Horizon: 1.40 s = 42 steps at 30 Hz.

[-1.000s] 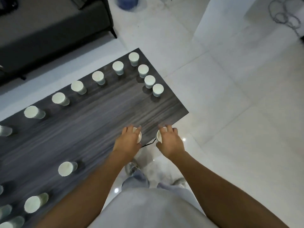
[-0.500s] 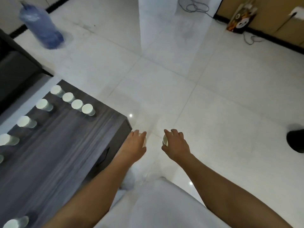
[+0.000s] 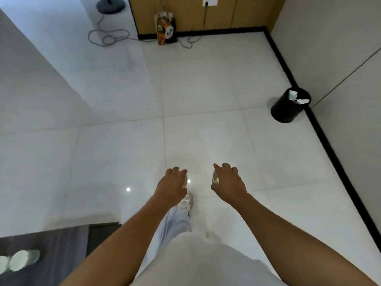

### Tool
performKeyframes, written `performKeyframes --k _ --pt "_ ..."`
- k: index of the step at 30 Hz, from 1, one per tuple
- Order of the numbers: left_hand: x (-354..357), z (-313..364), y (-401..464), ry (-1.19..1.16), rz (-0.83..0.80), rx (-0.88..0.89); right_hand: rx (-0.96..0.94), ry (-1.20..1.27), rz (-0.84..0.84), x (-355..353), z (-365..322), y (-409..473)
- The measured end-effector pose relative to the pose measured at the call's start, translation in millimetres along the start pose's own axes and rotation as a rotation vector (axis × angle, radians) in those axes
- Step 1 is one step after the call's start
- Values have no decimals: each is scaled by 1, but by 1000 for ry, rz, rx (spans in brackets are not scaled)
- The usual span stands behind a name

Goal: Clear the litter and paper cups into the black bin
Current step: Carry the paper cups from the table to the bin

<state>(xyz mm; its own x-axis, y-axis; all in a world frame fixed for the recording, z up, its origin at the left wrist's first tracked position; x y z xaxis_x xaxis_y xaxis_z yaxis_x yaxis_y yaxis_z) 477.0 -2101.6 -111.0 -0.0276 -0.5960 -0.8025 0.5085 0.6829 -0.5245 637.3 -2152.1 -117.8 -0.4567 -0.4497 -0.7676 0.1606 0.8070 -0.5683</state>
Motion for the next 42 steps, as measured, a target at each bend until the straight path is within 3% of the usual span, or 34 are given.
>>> performKeyframes --k 12,21,27,37,42 --pt "-97 126 191 196 -90 322 347 199 141 -131 135 71" --pt "-145 217 299 280 -151 458 480 285 210 -197 216 110" --pt "-152 297 371 311 -174 498 543 327 190 -231 303 139" --pt "-177 483 529 292 -170 492 551 345 233 -359 504 219" --pt "-194 538 586 295 -170 473 551 361 192 -407 573 256"
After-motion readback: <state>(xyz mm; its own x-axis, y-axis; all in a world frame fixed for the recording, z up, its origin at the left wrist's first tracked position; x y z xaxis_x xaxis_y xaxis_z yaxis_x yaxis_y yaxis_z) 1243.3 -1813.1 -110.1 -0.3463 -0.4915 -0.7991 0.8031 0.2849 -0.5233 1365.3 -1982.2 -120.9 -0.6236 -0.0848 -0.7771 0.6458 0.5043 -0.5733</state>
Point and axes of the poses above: each hand's wrist, its own y-axis towards the middle knuckle, its own x-axis out of the palm, z = x × y, the point moved 10 cm from there along y, towards the middle knuckle, and after that the axes turned 8 degrees about -z, right-handed, at the moved point
